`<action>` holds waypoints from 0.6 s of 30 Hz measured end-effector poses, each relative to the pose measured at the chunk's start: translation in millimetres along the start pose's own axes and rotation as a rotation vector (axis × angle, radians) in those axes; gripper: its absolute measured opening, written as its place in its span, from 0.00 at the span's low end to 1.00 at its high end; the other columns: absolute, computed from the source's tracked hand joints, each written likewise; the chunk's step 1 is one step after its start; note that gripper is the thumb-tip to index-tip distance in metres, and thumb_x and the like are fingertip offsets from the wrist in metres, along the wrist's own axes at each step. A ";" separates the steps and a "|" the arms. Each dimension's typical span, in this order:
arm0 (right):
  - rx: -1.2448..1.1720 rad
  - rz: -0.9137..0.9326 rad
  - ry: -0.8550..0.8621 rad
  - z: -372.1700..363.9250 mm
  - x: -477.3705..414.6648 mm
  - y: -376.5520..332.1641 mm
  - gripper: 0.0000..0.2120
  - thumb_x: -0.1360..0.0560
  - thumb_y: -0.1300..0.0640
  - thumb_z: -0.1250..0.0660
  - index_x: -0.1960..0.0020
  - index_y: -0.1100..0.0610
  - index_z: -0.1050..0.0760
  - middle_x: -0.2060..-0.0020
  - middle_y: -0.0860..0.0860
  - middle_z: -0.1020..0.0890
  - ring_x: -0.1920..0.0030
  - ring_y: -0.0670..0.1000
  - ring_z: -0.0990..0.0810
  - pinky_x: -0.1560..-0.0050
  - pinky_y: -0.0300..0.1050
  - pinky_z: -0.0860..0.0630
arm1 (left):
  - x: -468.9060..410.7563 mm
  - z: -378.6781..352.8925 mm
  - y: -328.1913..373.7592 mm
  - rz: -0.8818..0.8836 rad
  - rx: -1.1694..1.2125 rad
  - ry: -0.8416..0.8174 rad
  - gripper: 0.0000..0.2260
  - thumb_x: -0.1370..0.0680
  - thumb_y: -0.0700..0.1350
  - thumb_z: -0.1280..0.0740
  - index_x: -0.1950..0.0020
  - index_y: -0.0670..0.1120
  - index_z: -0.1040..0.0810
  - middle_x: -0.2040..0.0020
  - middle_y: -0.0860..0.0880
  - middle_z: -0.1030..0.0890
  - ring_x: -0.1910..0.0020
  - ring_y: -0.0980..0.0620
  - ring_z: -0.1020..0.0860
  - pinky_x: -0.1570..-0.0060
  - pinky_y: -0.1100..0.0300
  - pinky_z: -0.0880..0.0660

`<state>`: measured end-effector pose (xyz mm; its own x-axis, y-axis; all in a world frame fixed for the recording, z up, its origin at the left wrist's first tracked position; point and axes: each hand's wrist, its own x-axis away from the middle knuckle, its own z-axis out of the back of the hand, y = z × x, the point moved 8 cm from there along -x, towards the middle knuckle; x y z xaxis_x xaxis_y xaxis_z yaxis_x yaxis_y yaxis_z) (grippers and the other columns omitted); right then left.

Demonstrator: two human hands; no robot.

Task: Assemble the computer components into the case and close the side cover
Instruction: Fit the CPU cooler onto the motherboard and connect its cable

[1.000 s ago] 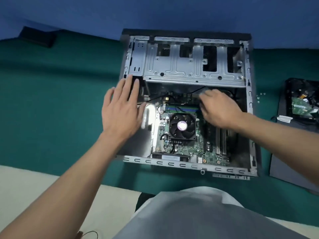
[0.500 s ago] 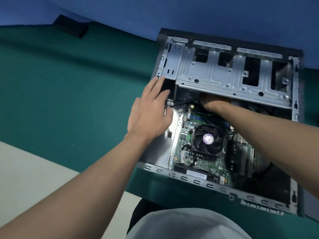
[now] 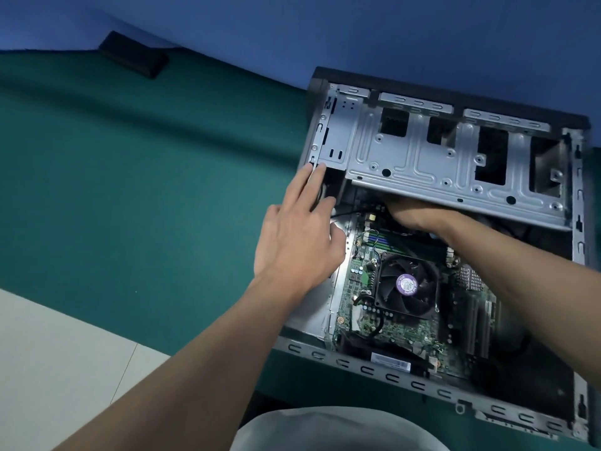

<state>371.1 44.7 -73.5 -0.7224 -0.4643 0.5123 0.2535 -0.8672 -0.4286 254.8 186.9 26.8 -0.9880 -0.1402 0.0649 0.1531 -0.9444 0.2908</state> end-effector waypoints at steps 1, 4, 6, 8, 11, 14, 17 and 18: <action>0.001 0.007 -0.030 -4.7 0.4 0.5 0.19 0.16 0.50 0.51 0.34 0.56 0.28 0.37 0.58 0.25 0.40 0.59 0.25 0.36 0.47 0.34 | 0.0 0.2 0.8 0.000 0.003 -0.004 0.17 0.25 0.50 0.40 0.39 0.46 0.21 0.21 0.49 0.43 0.22 0.54 0.51 0.44 0.50 0.29; 0.057 0.057 -0.192 -23.6 9.7 -2.3 0.21 0.17 0.48 0.51 0.29 0.55 0.35 0.33 0.59 0.28 0.36 0.58 0.27 0.31 0.53 0.34 | 0.0 -0.6 0.8 0.006 -0.003 -0.027 0.17 0.24 0.49 0.41 0.40 0.47 0.21 0.21 0.49 0.45 0.22 0.54 0.53 0.42 0.50 0.30; 0.067 0.056 -0.266 -29.5 16.5 0.0 0.21 0.18 0.48 0.49 0.29 0.55 0.35 0.31 0.58 0.30 0.34 0.57 0.29 0.30 0.55 0.35 | 0.1 -0.7 1.8 0.006 -0.010 -0.042 0.17 0.24 0.49 0.41 0.40 0.47 0.21 0.20 0.50 0.46 0.22 0.54 0.54 0.41 0.49 0.30; 0.028 0.065 -0.248 -26.8 20.3 -0.8 0.20 0.18 0.48 0.49 0.29 0.53 0.35 0.31 0.55 0.30 0.33 0.53 0.30 0.29 0.54 0.37 | 0.5 -0.6 2.1 0.009 -0.010 -0.051 0.17 0.24 0.50 0.41 0.39 0.47 0.22 0.20 0.50 0.47 0.22 0.55 0.55 0.41 0.49 0.31; 0.006 0.059 -0.215 -22.7 20.9 -1.9 0.17 0.18 0.49 0.48 0.32 0.53 0.33 0.35 0.55 0.26 0.41 0.49 0.28 0.33 0.49 0.35 | 0.5 -0.1 2.2 0.011 -0.021 -0.056 0.18 0.24 0.50 0.42 0.39 0.47 0.22 0.20 0.50 0.47 0.22 0.54 0.55 0.41 0.50 0.31; 0.051 0.005 -0.180 -25.3 12.9 4.0 0.16 0.17 0.51 0.49 0.37 0.58 0.30 0.40 0.59 0.24 0.44 0.56 0.24 0.37 0.52 0.29 | 0.5 -0.1 2.0 0.015 -0.019 -0.063 0.18 0.24 0.50 0.42 0.39 0.46 0.22 0.20 0.50 0.48 0.23 0.55 0.56 0.42 0.50 0.30; -0.002 -0.043 -0.084 -18.3 3.7 9.6 0.12 0.16 0.52 0.49 0.45 0.56 0.28 0.50 0.56 0.22 0.56 0.52 0.23 0.53 0.45 0.27 | 0.4 0.1 2.4 0.010 -0.011 -0.065 0.18 0.24 0.50 0.43 0.39 0.45 0.22 0.20 0.50 0.48 0.22 0.54 0.55 0.42 0.49 0.30; -0.016 -0.060 -0.094 -19.4 0.8 12.3 0.12 0.16 0.51 0.49 0.46 0.55 0.28 0.51 0.55 0.22 0.58 0.50 0.24 0.57 0.43 0.29 | 0.3 0.4 2.1 0.010 -0.008 -0.062 0.18 0.24 0.50 0.43 0.40 0.45 0.21 0.20 0.49 0.47 0.22 0.54 0.55 0.42 0.49 0.30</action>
<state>361.2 37.2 -92.8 -0.6721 -0.4274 0.6046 0.2011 -0.8912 -0.4065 254.9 185.0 27.8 -0.9832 -0.1310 0.1271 0.1625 -0.9455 0.2822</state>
